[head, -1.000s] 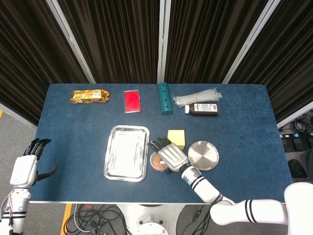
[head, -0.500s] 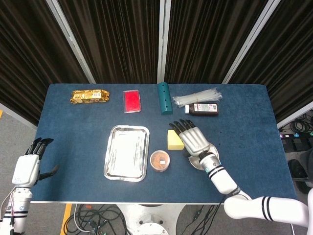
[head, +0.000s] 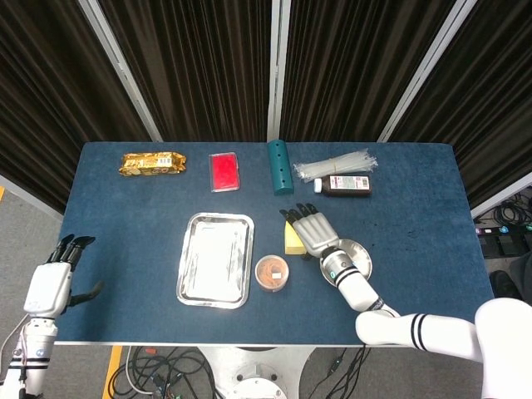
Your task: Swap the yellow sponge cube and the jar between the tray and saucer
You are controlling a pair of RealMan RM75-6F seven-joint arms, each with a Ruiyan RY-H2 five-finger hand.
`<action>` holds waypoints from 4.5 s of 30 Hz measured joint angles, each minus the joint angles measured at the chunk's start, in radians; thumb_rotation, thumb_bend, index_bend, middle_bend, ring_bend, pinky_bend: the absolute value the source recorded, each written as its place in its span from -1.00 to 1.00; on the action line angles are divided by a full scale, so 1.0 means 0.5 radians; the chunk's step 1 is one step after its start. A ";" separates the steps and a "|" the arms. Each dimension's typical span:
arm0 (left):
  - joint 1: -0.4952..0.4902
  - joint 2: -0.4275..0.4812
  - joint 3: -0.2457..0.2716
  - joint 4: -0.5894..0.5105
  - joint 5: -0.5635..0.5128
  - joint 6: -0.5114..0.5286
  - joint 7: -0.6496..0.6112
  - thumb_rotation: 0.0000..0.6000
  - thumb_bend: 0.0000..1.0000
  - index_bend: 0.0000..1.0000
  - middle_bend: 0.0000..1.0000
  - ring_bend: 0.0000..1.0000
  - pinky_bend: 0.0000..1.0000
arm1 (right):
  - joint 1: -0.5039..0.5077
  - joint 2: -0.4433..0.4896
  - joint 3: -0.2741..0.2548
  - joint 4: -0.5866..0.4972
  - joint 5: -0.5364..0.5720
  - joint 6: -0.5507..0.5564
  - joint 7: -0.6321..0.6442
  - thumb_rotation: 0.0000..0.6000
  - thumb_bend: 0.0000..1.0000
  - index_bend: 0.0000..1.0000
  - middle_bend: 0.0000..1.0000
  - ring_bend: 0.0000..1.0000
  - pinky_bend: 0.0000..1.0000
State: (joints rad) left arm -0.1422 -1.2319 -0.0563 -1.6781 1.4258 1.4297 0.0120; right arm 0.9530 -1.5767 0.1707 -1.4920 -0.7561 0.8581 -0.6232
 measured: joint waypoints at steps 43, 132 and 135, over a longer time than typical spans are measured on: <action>-0.023 -0.019 -0.009 -0.029 0.052 -0.014 0.026 1.00 -0.63 -0.71 -0.73 -0.90 -0.55 | -0.596 0.473 -0.327 -0.479 -0.476 0.432 0.257 1.00 -0.88 -0.77 -0.69 -0.83 -0.75; -1.607 -0.692 -0.251 0.313 0.019 -1.205 0.148 1.00 -0.29 -0.26 -0.42 -0.53 -0.05 | -1.335 1.095 0.175 -0.378 -0.801 0.893 1.456 1.00 -1.00 -1.00 -0.97 -1.00 -0.99; -1.544 -0.571 -0.241 0.270 -0.046 -1.177 0.173 1.00 -0.29 -0.26 -0.41 -0.53 -0.05 | -1.332 1.091 0.177 -0.386 -0.811 0.891 1.446 1.00 -1.00 -1.00 -0.97 -1.00 -0.99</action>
State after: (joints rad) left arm -0.9142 -1.5172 -0.1766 -1.5432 1.4029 0.8413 0.0985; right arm 0.2872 -1.0311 0.2592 -1.6848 -1.1618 1.3035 0.0997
